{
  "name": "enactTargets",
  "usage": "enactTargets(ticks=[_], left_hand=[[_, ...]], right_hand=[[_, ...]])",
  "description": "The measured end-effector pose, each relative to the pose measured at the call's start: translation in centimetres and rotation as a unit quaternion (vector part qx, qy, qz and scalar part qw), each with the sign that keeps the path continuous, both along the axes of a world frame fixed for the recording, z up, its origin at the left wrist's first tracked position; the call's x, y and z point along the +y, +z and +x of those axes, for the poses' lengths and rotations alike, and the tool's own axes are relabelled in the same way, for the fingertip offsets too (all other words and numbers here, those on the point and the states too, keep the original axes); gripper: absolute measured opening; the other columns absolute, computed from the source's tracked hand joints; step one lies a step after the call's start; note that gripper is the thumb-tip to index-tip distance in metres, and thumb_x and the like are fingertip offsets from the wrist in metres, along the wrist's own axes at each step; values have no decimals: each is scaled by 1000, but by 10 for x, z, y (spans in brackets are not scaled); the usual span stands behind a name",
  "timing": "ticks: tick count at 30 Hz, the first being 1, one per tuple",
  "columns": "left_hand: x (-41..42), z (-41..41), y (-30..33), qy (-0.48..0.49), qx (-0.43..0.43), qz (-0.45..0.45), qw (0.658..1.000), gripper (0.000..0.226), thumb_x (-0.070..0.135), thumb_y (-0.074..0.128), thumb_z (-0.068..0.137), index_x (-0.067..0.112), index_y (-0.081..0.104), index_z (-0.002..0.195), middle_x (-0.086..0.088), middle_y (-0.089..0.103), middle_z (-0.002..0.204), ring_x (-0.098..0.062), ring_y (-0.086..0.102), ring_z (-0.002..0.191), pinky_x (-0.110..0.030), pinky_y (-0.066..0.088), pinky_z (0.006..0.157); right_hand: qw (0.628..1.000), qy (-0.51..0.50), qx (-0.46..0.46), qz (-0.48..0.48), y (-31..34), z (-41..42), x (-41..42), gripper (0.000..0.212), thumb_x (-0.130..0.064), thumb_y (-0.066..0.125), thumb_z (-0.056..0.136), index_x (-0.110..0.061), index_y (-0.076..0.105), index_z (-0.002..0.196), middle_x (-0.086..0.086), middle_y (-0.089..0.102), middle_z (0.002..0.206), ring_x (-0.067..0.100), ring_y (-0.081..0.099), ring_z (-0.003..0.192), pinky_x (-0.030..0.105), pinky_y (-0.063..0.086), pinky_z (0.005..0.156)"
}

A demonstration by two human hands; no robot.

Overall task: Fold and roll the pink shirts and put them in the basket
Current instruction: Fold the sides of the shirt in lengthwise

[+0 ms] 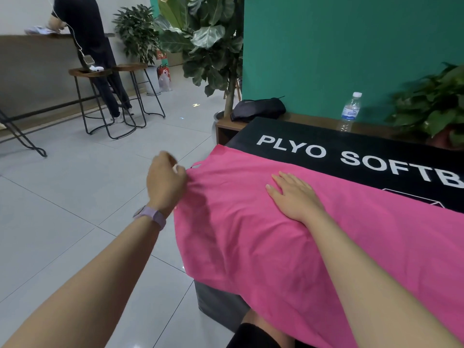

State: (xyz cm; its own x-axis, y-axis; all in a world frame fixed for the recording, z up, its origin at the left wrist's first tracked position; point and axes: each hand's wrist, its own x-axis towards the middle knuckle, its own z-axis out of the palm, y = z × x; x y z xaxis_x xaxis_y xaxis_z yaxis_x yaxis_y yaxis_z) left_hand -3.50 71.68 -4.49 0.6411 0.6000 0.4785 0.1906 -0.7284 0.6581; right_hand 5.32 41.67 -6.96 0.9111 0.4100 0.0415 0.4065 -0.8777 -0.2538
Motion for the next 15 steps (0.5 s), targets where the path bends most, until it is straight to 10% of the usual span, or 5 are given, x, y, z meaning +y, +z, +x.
enactTargets(ticks=[7, 10, 15], left_hand=[[-103, 88, 10, -265, 314, 195, 891, 53, 50, 35, 103, 16, 52, 139, -15, 52, 139, -35, 45, 132, -45, 38, 108], [-118, 113, -5, -257, 365, 225, 866, 73, 68, 23, 99, 21, 31, 155, -12, 28, 162, -34, 22, 149, -45, 17, 121], [-118, 132, -21, -241, 354, 241, 871, 81, 74, 19, 94, 27, 15, 160, -6, 8, 168, -32, 4, 154, -49, 5, 124]], right_hand=[[966, -29, -43, 254, 19, -10, -35, 31, -26, 53, 102, -15, 63, 130, 0, 57, 137, 18, 52, 129, 38, 40, 110], [975, -115, -115, 150, 22, -8, -113, 33, -28, 50, 102, -15, 62, 130, 3, 58, 135, 24, 53, 126, 43, 41, 108], [970, -240, 19, -34, 3, -18, -249, 61, -54, 31, 105, -22, 33, 157, 4, 25, 166, 25, 24, 152, 45, 23, 122]])
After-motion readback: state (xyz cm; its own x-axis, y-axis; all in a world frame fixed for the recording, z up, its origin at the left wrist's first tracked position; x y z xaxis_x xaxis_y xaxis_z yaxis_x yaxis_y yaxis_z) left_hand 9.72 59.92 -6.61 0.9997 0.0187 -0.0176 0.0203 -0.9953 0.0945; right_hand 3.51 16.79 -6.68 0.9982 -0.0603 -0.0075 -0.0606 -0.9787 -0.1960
